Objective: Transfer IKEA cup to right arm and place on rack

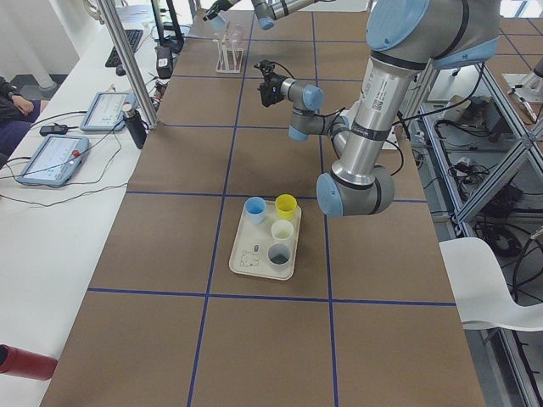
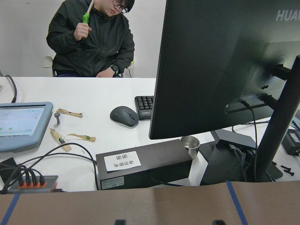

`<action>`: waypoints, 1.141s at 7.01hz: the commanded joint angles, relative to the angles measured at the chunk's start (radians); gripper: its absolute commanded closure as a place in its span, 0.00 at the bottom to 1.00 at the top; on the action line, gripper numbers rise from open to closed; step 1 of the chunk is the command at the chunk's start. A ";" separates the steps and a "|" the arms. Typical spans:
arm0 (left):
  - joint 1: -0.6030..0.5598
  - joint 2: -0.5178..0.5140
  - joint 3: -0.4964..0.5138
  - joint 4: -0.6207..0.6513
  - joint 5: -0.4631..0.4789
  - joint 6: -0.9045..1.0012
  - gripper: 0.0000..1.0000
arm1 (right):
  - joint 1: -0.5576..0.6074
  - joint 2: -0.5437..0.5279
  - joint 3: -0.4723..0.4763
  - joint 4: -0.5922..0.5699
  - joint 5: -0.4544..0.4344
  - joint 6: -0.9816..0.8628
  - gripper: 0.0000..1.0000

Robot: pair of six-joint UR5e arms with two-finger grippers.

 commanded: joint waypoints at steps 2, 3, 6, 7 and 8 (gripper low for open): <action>0.001 0.002 0.011 -0.002 0.000 -0.002 0.01 | -0.014 -0.001 -0.016 0.002 -0.048 -0.002 1.00; 0.001 0.002 0.014 -0.005 0.000 -0.002 0.01 | -0.035 -0.002 -0.016 0.003 -0.097 -0.002 1.00; 0.001 0.002 0.014 -0.006 0.000 -0.004 0.01 | -0.043 -0.007 -0.015 0.005 -0.111 -0.002 1.00; 0.001 0.002 0.014 -0.006 0.000 -0.004 0.01 | -0.044 -0.008 -0.015 0.005 -0.109 -0.002 0.52; 0.001 0.002 0.014 -0.006 0.000 -0.002 0.01 | -0.043 -0.008 -0.013 0.006 -0.109 0.000 0.01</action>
